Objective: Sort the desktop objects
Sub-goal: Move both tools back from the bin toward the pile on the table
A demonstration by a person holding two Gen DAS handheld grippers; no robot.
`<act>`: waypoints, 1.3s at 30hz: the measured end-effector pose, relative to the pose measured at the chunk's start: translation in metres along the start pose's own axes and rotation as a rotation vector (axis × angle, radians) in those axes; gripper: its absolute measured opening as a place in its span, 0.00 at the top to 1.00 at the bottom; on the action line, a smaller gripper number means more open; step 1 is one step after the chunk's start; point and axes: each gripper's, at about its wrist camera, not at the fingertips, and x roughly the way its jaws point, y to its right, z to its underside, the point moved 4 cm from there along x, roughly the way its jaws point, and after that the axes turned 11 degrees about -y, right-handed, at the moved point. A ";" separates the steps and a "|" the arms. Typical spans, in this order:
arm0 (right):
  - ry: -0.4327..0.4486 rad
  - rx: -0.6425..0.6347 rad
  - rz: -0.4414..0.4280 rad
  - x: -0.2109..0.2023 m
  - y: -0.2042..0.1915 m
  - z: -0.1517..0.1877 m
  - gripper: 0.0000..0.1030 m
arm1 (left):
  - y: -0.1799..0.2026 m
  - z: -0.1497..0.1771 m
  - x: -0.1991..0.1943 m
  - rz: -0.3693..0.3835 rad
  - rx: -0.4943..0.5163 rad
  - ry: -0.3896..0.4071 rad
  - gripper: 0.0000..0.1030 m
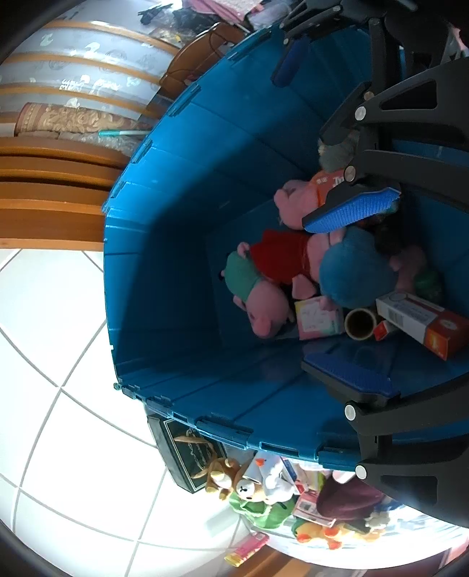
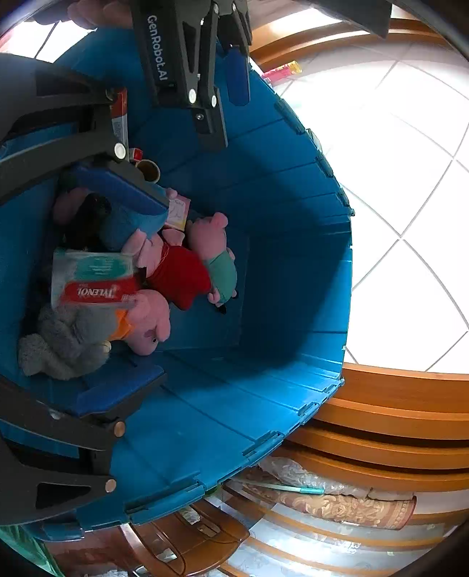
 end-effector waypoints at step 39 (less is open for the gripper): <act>0.140 -0.140 -0.126 -0.069 -0.206 -0.021 0.00 | -0.284 0.139 -0.131 -0.232 -0.336 0.169 0.19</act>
